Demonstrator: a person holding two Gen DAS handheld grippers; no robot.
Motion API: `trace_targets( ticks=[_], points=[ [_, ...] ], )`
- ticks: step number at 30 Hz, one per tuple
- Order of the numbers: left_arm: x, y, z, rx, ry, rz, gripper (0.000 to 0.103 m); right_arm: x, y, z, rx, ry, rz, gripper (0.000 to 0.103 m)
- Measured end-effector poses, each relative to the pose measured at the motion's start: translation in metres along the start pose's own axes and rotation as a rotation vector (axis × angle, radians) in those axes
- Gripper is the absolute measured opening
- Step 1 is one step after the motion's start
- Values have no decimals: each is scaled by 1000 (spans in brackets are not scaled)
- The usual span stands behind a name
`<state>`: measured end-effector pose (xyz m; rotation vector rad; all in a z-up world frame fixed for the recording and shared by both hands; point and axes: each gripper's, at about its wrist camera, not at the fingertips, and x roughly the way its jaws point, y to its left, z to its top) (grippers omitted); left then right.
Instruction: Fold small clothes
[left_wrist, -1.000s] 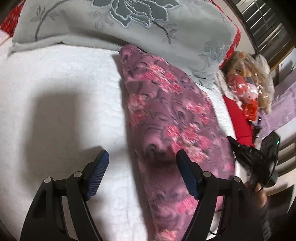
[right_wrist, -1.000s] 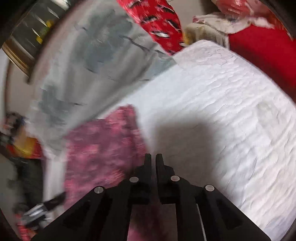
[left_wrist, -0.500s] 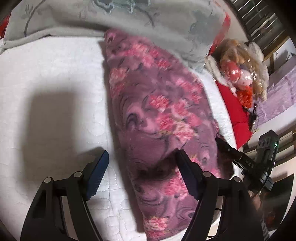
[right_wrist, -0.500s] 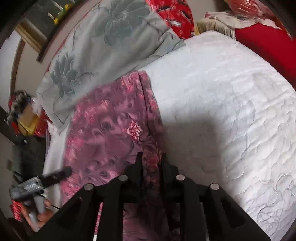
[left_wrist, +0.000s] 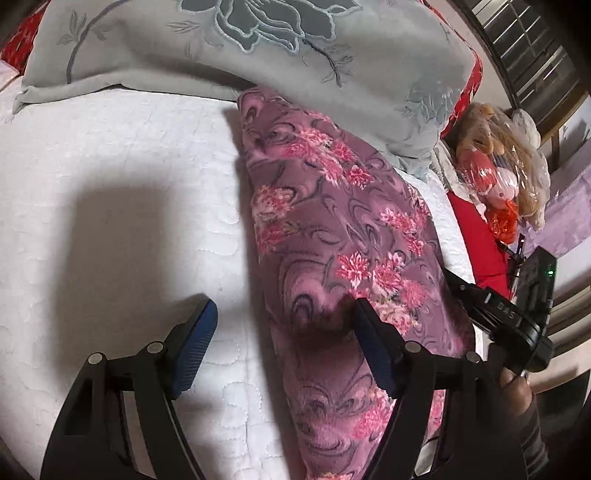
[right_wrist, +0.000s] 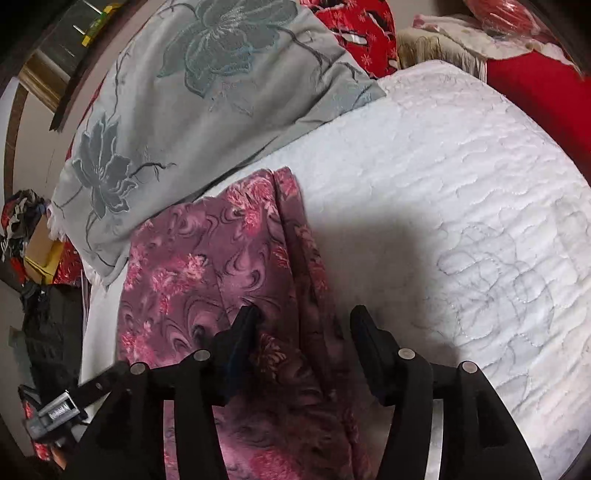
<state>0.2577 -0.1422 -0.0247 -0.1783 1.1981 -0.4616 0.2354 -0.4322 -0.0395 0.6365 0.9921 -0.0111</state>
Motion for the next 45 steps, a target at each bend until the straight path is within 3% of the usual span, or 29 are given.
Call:
trace_targets(
  ticks=[3,7,8,9,12,15,17,18,19,20,22,25,27,28,30,31,32,33,35,37,41,45],
  points=[
    [0,0,1,-4,-1,-2,74,-4,6,3,-37,3,-15,56],
    [0,1,0,1,-6,0,75,-1,9,13,0,-10,25,56],
    [-1,1,0,5,-9,3,74,3,11,15,-4,-5,15,46],
    [-1,1,0,10,-11,8,74,8,15,15,-24,6,10,15],
    [1,1,1,11,-6,8,75,9,27,16,-109,-25,-34,12],
    [-1,3,2,8,1,-13,75,13,21,17,-83,3,-50,25],
    [0,7,2,-5,16,-52,75,2,15,19,-41,-7,-13,31],
    [0,9,2,-14,26,-79,75,-1,9,19,-15,-2,12,37],
    [0,11,2,-25,34,-107,75,-5,1,18,22,6,47,54],
    [0,12,1,-30,41,-126,75,-10,-9,14,60,8,73,60],
    [3,14,-2,-50,63,-181,75,-13,-22,8,84,13,111,60],
    [6,14,-4,-99,75,-238,84,-13,-35,-2,100,29,237,60],
    [9,11,-5,-131,87,-263,84,-2,-34,-6,112,98,359,60],
    [11,9,-5,-134,98,-264,84,4,-27,-8,98,128,384,63],
    [13,0,-3,-130,109,-221,84,8,-8,-9,13,137,354,68],
    [14,-4,-2,-127,111,-198,83,10,-1,-8,-11,141,344,68],
    [14,-7,-1,-126,111,-165,75,13,6,-7,-23,144,314,62],
    [14,-11,0,-121,106,-121,68,14,10,-7,-35,138,282,46],
    [13,-15,0,-103,99,-67,44,11,18,-7,-68,114,239,38],
    [7,-17,-1,-95,84,-44,32,4,29,-13,-113,65,194,33],
    [-10,-22,-5,-80,50,-16,27,-11,43,-20,-173,2,132,29],
    [-37,-14,-14,-90,14,22,27,-29,57,-32,-215,-26,141,29]
  ],
)
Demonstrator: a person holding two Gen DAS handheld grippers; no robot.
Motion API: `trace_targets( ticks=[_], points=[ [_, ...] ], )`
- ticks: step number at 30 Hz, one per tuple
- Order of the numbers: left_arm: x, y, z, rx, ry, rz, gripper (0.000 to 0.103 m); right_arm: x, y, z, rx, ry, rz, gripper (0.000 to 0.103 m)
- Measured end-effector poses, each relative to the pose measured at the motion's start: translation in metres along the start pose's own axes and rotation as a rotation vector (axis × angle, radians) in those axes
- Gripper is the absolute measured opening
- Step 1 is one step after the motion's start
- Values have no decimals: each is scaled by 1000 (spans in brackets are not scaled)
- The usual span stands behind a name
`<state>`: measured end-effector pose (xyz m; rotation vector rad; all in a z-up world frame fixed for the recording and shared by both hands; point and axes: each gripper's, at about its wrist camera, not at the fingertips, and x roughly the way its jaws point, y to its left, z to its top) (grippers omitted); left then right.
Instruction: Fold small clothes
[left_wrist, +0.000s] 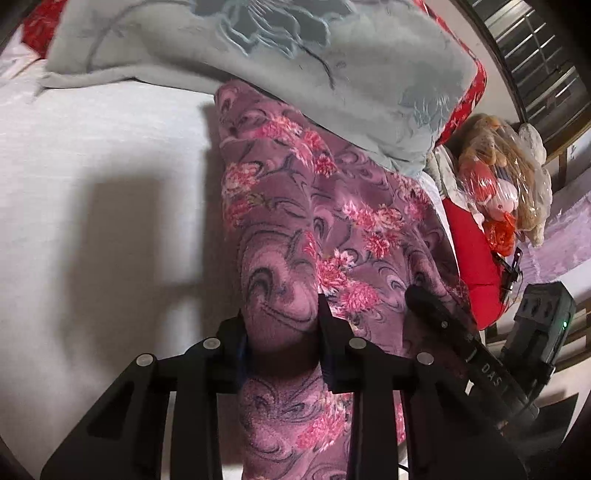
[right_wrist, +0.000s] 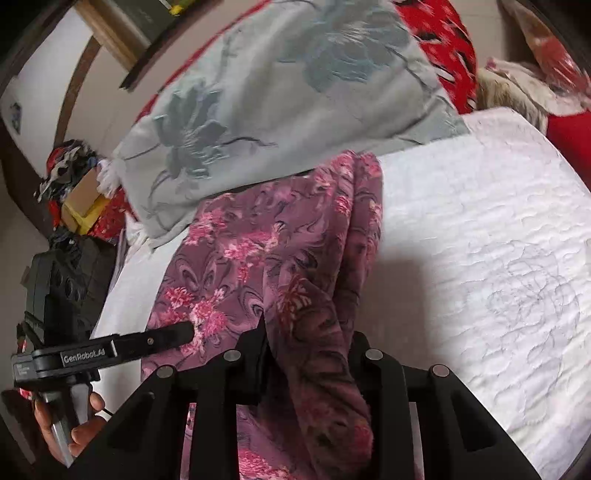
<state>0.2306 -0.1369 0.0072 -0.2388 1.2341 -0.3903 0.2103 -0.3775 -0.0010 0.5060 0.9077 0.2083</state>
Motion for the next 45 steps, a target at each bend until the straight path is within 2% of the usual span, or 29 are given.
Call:
trace_targets(
  ticks=[8,13,15,16,18,20,22,25,26,29,31,32,34,35,36,37,40,41,42,43,45],
  points=[
    [-62,50,-24,-77,-66,50,27,7,69,-23,-62,22,114,29],
    [-74,82,-43,-125,-65,72,29,20,104,-42,-73,51,174,29],
    [-63,95,-50,-146,-30,106,32,29,108,-53,-68,83,175,30],
    [-57,101,-52,-153,-11,123,37,36,109,-59,-72,105,162,31],
    [-55,112,-57,-177,3,86,41,55,106,-71,-85,175,96,44],
    [-65,115,-59,-173,-9,73,40,51,94,-74,-48,165,112,47],
    [-81,109,-56,-155,-62,60,38,40,85,-69,-22,155,98,51],
    [-95,81,-37,-46,-147,67,41,22,86,-50,-35,69,54,51],
    [-92,74,-31,-18,-154,76,47,19,92,-42,-54,37,60,51],
    [-66,52,-2,72,-155,150,50,31,110,-24,-129,3,76,47],
    [-42,54,13,84,-128,212,50,44,123,-19,-176,4,75,39],
    [-34,56,18,82,-119,232,50,56,126,-15,-199,3,56,33],
    [-10,68,28,75,-97,314,50,70,122,-12,-210,15,20,29],
    [-5,71,30,77,-94,337,51,86,115,-10,-202,35,-37,22],
    [1,74,34,80,-85,334,57,99,111,-10,-199,64,-76,14],
    [0,79,35,73,-82,321,57,109,103,-11,-203,94,-104,14],
    [-21,86,35,41,-65,260,56,106,95,-5,-211,87,-79,12],
    [-31,85,32,43,-73,240,56,99,95,-3,-207,94,-77,16],
    [-44,83,23,57,-88,217,56,92,96,-3,-210,93,-60,21],
    [-53,80,14,74,-100,206,56,82,99,-4,-222,95,-8,20],
    [-67,78,-13,98,-112,196,60,60,105,-13,-269,118,132,22]
  ],
)
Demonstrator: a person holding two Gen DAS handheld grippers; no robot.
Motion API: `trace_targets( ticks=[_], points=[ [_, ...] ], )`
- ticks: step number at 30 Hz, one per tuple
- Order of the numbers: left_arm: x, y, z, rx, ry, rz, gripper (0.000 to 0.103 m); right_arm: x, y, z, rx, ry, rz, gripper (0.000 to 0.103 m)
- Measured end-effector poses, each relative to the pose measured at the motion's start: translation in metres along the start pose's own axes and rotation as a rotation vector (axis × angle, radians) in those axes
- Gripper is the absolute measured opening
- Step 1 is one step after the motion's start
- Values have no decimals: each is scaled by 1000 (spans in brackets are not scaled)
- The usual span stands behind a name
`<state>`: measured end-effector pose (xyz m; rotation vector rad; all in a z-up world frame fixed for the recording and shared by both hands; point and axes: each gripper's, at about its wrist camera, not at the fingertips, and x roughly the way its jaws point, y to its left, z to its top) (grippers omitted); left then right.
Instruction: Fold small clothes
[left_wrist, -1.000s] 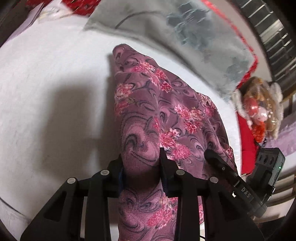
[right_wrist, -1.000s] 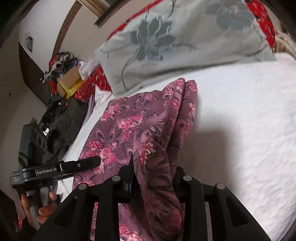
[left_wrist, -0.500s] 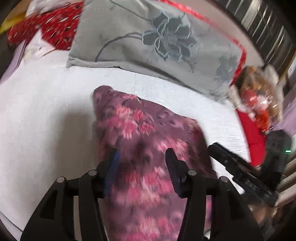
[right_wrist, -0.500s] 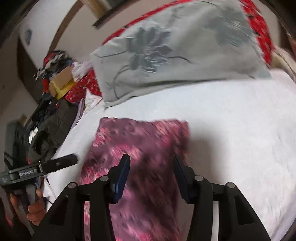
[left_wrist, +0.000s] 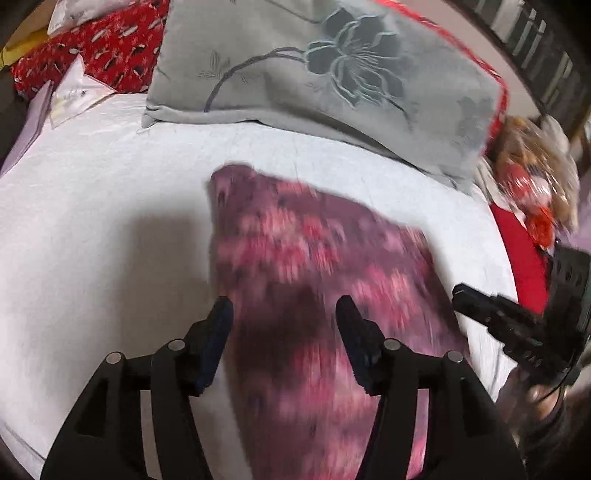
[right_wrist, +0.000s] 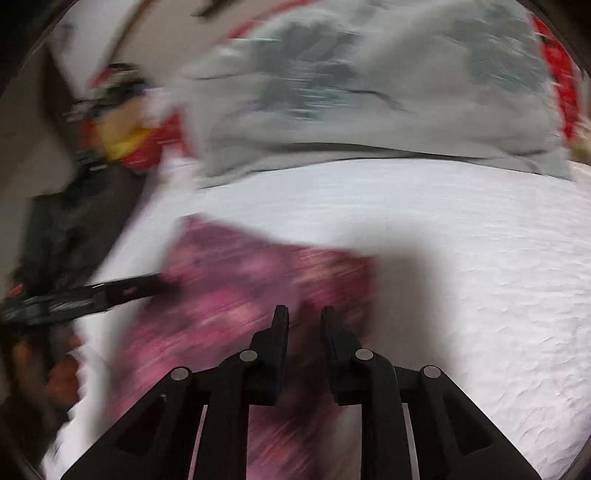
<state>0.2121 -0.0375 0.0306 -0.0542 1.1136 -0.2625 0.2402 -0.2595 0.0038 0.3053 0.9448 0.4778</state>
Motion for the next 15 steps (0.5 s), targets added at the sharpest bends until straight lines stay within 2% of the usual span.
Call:
trace_targets(
  ticks=[2,3,4,5,6,8,10,11,13,15],
  points=[
    [5,-2,-21,0,23,12,62,-15,14,-17,-66,1,68,28],
    [17,-3,-31,3,63,34,63,-15,18,-25,-88,14,75,29],
    [27,-2,-35,-6,87,40,65,-10,21,-33,-112,43,48,29],
    [31,0,-39,-32,87,36,65,4,21,-43,-138,98,-25,29],
    [25,2,-38,-61,80,28,65,11,19,-51,-139,112,-43,29],
    [10,3,-35,-88,92,18,64,2,17,-49,-91,95,-46,29],
    [-13,1,-42,-81,43,22,64,-14,20,-48,-49,85,-55,32],
    [-19,-2,-49,-75,32,25,65,-27,26,-50,-57,69,-17,34],
    [-17,-9,-67,-45,49,46,66,-39,34,-60,-88,62,23,33],
    [0,-14,-79,-12,95,84,72,-35,38,-77,-116,100,6,35]
  ],
)
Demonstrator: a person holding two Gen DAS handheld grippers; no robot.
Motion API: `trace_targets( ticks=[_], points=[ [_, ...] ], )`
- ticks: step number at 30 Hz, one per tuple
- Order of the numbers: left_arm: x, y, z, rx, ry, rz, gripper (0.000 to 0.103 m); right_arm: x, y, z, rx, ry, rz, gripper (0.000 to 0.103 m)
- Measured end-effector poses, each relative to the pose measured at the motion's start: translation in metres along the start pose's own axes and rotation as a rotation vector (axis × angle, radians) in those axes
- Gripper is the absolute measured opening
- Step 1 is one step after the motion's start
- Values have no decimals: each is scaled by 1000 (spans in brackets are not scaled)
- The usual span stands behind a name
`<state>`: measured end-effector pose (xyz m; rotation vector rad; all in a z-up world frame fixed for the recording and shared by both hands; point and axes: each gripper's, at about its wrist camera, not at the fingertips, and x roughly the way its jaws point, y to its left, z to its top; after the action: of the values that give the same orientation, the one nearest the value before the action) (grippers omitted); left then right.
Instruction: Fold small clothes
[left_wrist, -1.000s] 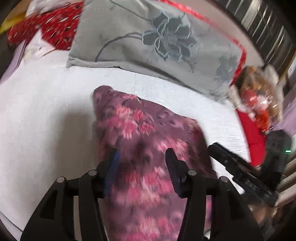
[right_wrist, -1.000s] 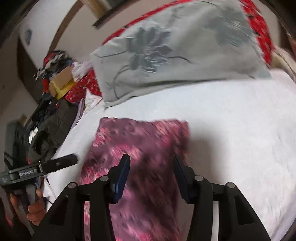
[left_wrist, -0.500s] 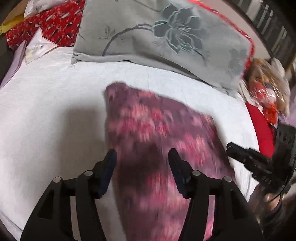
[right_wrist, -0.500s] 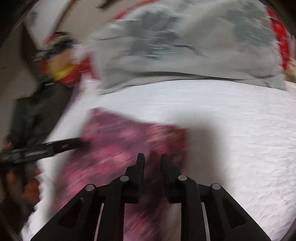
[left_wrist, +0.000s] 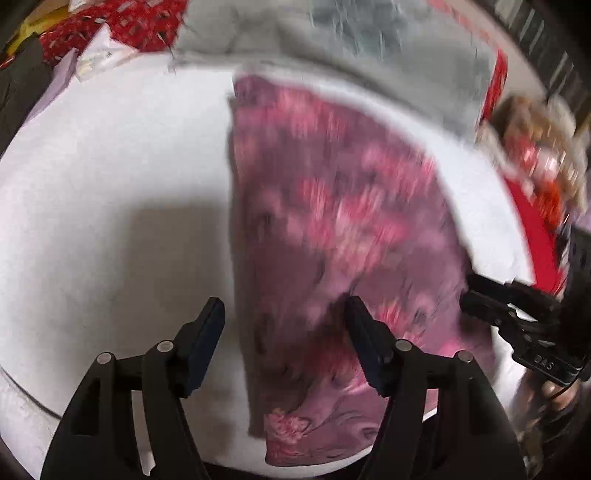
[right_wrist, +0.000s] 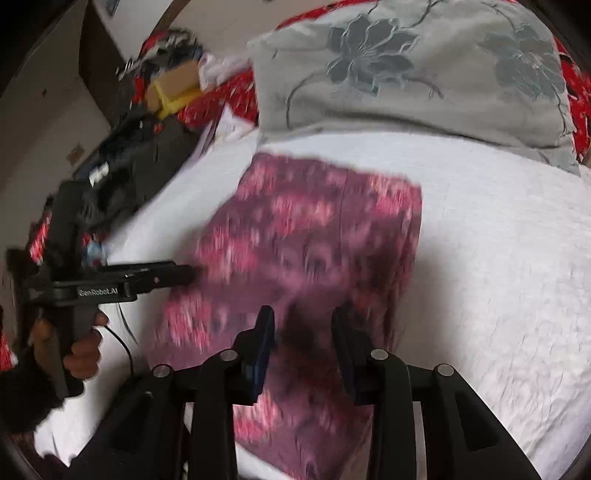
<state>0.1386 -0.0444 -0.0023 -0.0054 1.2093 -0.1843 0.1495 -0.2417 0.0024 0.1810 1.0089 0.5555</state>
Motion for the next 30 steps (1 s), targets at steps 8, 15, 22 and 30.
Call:
trace_targets(
  ticks=[8,15,22,30],
  points=[
    [-20,-7,-26,7,-22,42,76,-11,10,-37,10,31,-91,40],
    [-3,-4,-30,2,1,85,83,-1,0,-66,68,84,-177,48],
    [-12,-1,-22,-22,11,38,83,3,4,-45,59,125,-199,49],
    [-23,11,40,-56,-85,18,83,8,-22,11,227,-17,-147,51]
  ],
)
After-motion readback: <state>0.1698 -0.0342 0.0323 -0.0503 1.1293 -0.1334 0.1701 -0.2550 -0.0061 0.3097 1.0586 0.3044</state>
